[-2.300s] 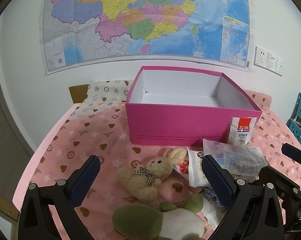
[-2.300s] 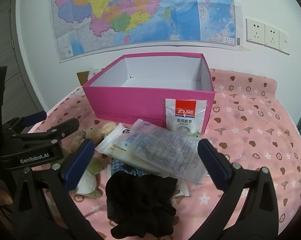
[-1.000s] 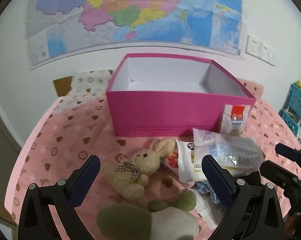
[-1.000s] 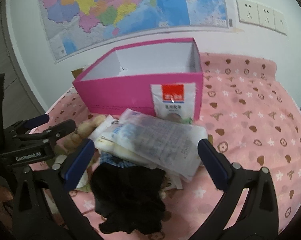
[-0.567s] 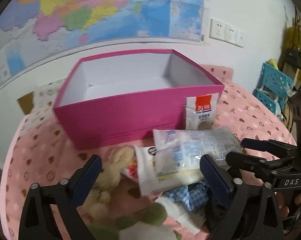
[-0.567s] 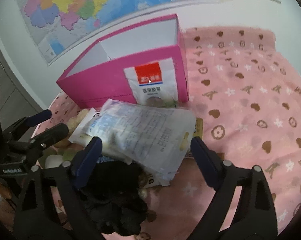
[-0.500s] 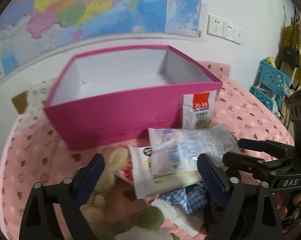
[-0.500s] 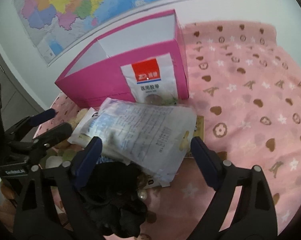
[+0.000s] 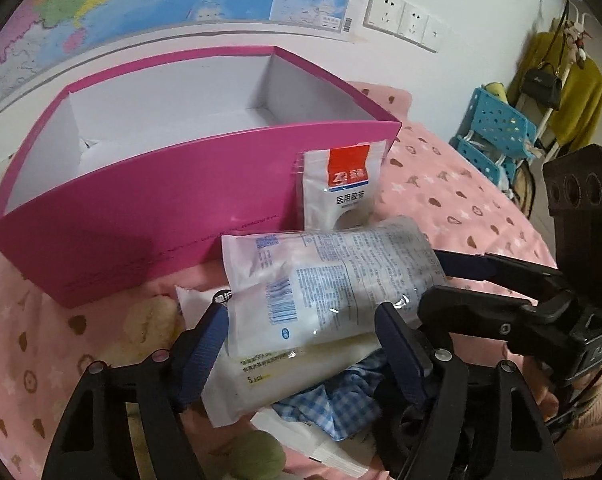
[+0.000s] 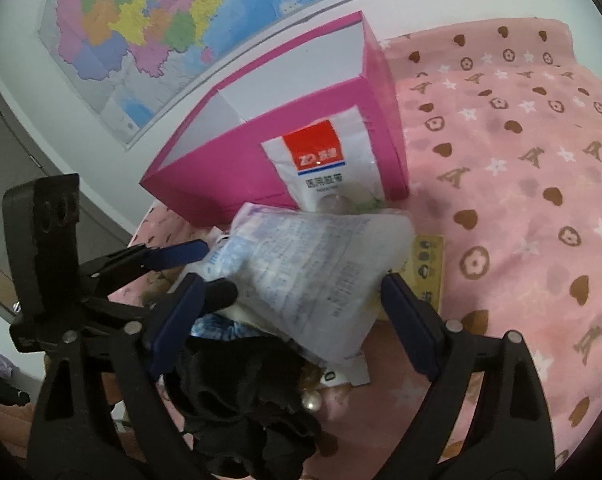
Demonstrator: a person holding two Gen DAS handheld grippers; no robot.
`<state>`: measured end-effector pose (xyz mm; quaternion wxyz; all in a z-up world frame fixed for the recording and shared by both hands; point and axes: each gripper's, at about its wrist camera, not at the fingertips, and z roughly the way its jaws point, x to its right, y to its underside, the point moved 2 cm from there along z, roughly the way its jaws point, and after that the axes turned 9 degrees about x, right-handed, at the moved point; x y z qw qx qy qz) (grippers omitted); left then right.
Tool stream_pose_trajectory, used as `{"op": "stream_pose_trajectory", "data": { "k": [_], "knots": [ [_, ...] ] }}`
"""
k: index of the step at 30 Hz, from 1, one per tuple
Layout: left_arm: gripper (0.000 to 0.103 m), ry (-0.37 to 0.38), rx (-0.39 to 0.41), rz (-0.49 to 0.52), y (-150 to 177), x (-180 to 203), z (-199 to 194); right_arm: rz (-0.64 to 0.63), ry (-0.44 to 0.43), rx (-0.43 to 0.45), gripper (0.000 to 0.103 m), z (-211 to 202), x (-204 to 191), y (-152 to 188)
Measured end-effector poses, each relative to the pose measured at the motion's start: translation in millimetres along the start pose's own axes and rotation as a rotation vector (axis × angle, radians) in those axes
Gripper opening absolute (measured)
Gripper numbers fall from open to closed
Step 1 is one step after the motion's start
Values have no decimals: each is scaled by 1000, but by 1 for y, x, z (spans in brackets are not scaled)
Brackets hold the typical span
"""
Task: Organize soft objects
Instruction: 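Grasp the clear plastic bag with the left gripper and lift it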
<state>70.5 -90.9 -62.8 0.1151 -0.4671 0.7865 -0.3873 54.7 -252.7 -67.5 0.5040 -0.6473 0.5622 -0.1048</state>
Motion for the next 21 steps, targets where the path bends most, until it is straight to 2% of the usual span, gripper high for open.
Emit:
{"op": "stream_pose_trajectory", "data": {
  "k": [2,6,8,10,13,16,19,21],
  "knots": [
    [77,18,-6,-12,-1,-3,0,-17,3,10,89,0,-3,-1],
    [77,47,3,-35,-4,-6,0,-83,26,45,79,-3,-12,-5],
    [77,43,7,-33,-3,-6,0,-103,65,30,67,1,-12,-7],
    [77,50,8,-36,-2,-7,-1,-91,86,21,46,3,-7,-9],
    [77,54,4,-49,-1,-11,-1,-43,86,7,26,5,7,-11],
    [77,40,15,-98,-6,-25,-3,-48,51,54,20,-5,10,-12],
    [81,28,24,-141,-15,-37,-5,-100,71,66,18,-7,3,-14],
    [81,39,-7,-146,-19,-40,2,-125,82,72,18,-7,3,-13]
  ]
}}
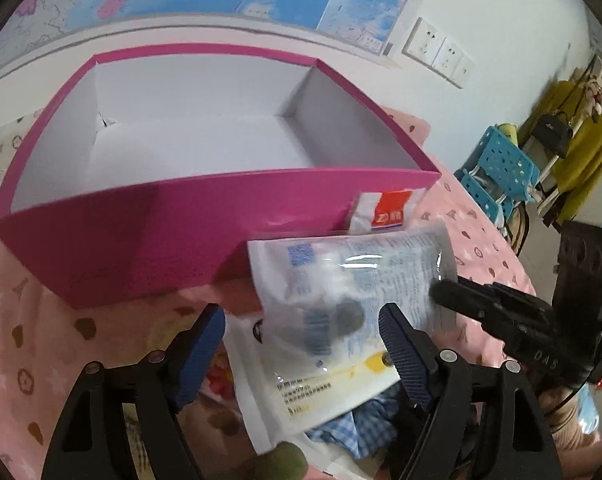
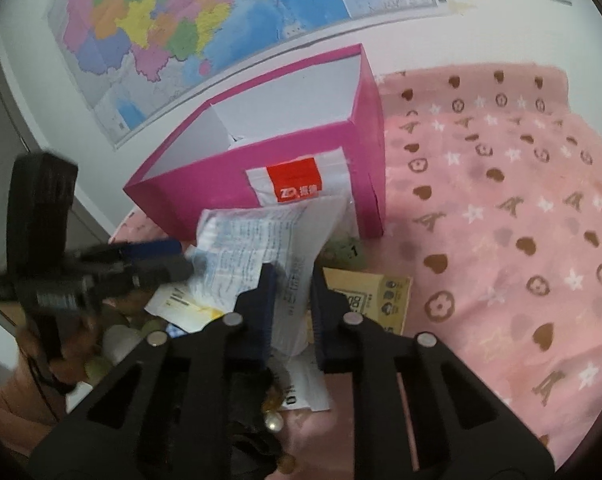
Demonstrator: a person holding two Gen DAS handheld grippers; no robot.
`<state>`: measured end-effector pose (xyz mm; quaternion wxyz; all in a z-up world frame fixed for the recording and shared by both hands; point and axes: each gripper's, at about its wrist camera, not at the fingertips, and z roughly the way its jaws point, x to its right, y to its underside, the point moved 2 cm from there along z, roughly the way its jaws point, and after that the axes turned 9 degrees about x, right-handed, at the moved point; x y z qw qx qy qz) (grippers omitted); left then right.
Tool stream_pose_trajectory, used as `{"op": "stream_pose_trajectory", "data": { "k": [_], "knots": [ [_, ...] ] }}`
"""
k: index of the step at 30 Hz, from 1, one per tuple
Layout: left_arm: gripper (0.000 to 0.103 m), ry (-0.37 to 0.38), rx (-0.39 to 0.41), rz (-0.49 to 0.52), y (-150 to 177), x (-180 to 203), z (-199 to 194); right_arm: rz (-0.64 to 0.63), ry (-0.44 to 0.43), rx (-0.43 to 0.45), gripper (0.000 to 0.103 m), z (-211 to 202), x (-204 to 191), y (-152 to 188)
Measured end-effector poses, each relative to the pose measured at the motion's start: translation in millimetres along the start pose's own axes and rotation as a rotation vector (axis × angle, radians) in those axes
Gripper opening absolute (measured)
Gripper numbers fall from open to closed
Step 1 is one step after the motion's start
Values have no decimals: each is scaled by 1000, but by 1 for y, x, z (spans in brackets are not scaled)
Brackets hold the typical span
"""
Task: Organize soft objects
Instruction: 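Grasp the clear plastic bag with the left gripper and lift it, then carry the plastic bag into the pink box and open the left gripper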
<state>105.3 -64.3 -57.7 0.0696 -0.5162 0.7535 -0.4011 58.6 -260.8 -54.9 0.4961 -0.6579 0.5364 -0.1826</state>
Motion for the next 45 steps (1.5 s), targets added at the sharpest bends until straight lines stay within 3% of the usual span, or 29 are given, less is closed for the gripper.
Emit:
{"op": "stream_pose_trajectory", "data": {
  "k": [4,7,10,15,23,33,39,45],
  "knots": [
    [81,19,-83,10,-4,4,20,6,9,-4,18,3,6,4],
    [81,103,-107,23,-8,11,24,13,6,-10,18,5,8,5],
    [81,110,-124,17,-8,13,27,12,6,-19,19,6,7,5],
    [81,173,-44,-38,-12,12,6,16,-11,-11,18,-2,-1,-4],
    [81,109,68,-25,-31,16,-33,-63,-51,21,18,-16,-33,-33],
    [81,15,179,26,-91,5,-50,-104,-95,76,19,-2,-49,-100],
    [81,-22,141,-14,-111,-16,-19,-93,-63,58,19,26,-38,-123],
    [81,-49,57,-65,-119,-36,20,-87,-21,-19,21,62,-23,-127]
  ]
}}
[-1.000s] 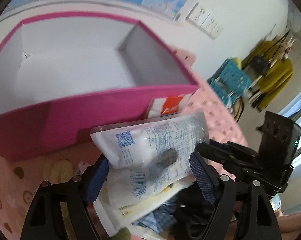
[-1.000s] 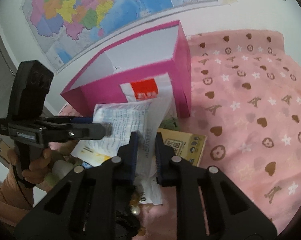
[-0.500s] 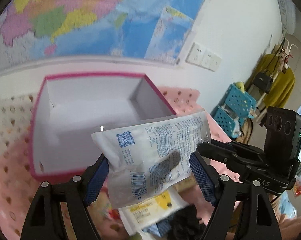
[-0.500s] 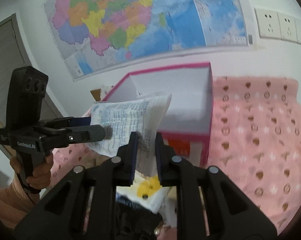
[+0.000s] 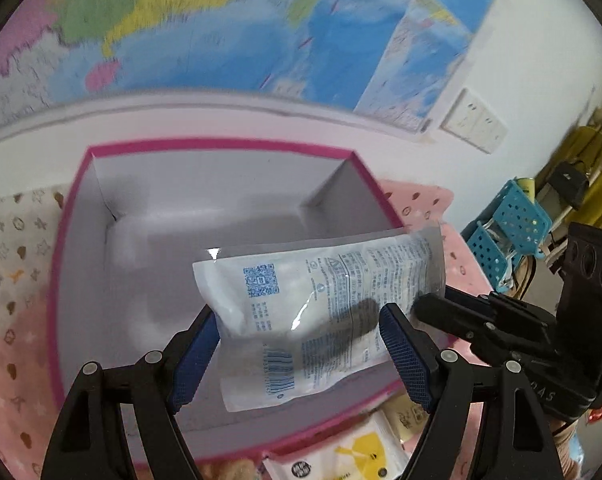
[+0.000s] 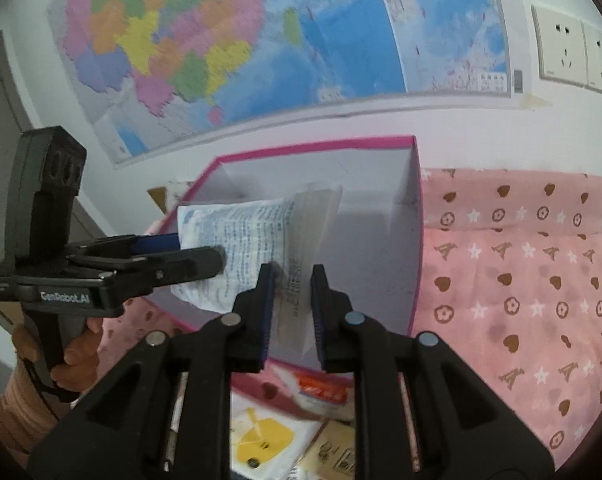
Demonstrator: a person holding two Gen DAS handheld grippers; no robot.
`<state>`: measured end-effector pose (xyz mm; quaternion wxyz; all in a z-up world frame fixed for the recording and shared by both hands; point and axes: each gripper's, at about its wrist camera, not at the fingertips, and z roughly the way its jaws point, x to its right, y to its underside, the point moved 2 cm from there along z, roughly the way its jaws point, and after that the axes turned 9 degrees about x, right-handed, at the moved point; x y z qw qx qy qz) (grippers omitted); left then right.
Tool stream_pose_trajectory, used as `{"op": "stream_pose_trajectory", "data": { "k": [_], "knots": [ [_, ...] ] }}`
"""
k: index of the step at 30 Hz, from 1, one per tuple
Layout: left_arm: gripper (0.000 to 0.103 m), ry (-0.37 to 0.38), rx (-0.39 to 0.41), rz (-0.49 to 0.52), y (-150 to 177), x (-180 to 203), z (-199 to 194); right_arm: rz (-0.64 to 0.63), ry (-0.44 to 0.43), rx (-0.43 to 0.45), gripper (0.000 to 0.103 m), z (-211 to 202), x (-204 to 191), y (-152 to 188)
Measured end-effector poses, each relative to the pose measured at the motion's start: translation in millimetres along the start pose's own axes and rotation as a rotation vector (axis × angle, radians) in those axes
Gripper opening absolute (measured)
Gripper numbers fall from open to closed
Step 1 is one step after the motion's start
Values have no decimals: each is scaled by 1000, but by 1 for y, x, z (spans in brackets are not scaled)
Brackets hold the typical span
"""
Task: Organize soft objects
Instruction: 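Carry the plastic bag into the pink box and open the left gripper, then grasp the black cloth with the right gripper and lift it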
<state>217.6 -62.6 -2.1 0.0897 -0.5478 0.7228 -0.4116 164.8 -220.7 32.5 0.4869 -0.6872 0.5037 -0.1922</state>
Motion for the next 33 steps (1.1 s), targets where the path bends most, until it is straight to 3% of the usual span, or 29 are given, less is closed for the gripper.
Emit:
{"op": "stream_pose_trajectory", "data": {
  "k": [6,11,16,24,29,33],
  "knots": [
    [81,-94,-49,-19,-2,-13,26,43,110,-67,24,25,23,5],
    [81,-119,4,-15,4,-14,7,61,118,-44,26,13,30,8],
    [81,-41,92,9,13,-2,-38,33,19,30,41,-32,16,11],
    [83,74,147,55,42,29,-91,48,-169,120,44,-99,-15,23],
    [83,122,123,81,81,40,-107,35,-195,102,45,-123,-21,51],
    [83,135,86,113,112,49,-110,23,-157,30,47,-128,-17,85]
  ]
}}
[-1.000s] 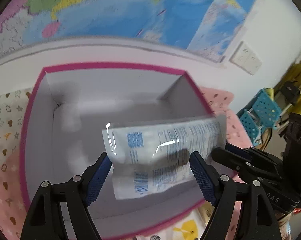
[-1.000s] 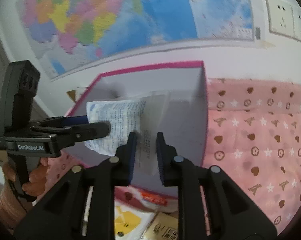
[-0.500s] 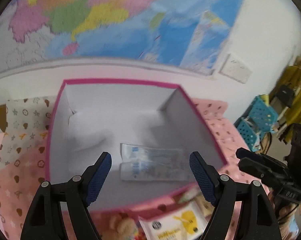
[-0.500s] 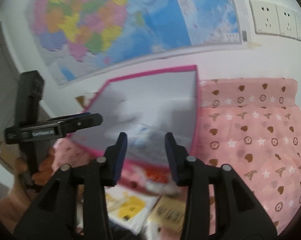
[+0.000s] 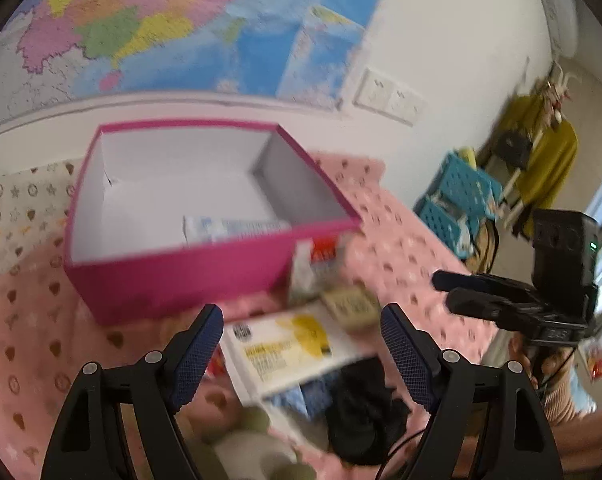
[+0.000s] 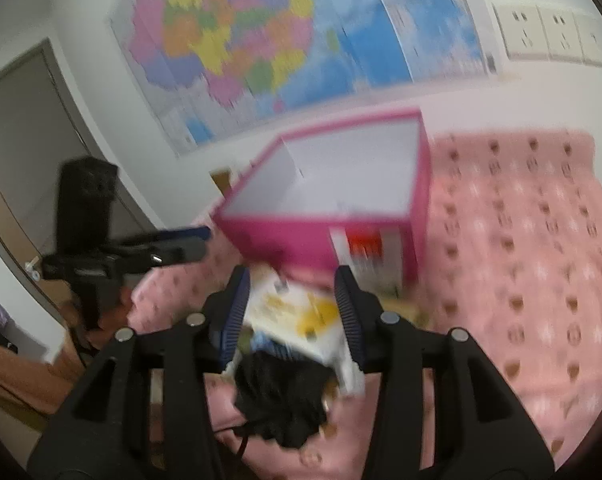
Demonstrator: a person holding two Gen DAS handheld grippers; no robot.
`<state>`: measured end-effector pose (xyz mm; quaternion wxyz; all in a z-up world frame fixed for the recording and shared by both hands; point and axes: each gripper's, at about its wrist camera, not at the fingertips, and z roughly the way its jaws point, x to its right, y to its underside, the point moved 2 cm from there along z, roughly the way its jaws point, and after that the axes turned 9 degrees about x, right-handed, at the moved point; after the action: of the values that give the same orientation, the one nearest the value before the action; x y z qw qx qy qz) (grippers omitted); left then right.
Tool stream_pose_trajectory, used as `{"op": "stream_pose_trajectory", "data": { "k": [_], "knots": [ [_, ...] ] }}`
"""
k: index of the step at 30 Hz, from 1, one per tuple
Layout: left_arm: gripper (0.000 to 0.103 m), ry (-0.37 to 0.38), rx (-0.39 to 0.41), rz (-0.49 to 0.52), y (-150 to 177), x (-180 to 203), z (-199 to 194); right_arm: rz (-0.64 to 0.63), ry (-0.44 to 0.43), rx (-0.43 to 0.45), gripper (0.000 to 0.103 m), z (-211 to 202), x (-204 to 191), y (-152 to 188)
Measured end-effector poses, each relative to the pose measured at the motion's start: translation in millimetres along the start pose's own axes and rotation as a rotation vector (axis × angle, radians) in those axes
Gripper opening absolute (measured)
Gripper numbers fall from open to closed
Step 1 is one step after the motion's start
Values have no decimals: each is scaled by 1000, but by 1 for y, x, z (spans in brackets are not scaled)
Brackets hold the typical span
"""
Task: Organize soft objects
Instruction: 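Grasp the black cloth with the right gripper and lift it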
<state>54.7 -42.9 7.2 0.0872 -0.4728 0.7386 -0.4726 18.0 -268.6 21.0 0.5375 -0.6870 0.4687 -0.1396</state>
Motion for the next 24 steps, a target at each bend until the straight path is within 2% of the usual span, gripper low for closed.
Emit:
{"op": "stream_pose_trajectory", "data": {
  "k": [6,10,15,22,23,24],
  "knots": [
    [83,31,-44,45,36,20,-2,32,55,-186,48,17,11,60],
    [83,28,-67,80,51,29,-3,55,53,-256,48,28,15,83],
    [83,27,-98,104,67,38,2,63,65,-298,48,38,18,102],
    [81,15,-146,108,83,36,13,77,61,-303,47,51,20,110],
    [81,16,-147,104,84,35,13,69,58,-301,47,51,19,110],
    [81,19,-147,101,83,35,13,67,60,-298,38,52,19,111]
  ]
}}
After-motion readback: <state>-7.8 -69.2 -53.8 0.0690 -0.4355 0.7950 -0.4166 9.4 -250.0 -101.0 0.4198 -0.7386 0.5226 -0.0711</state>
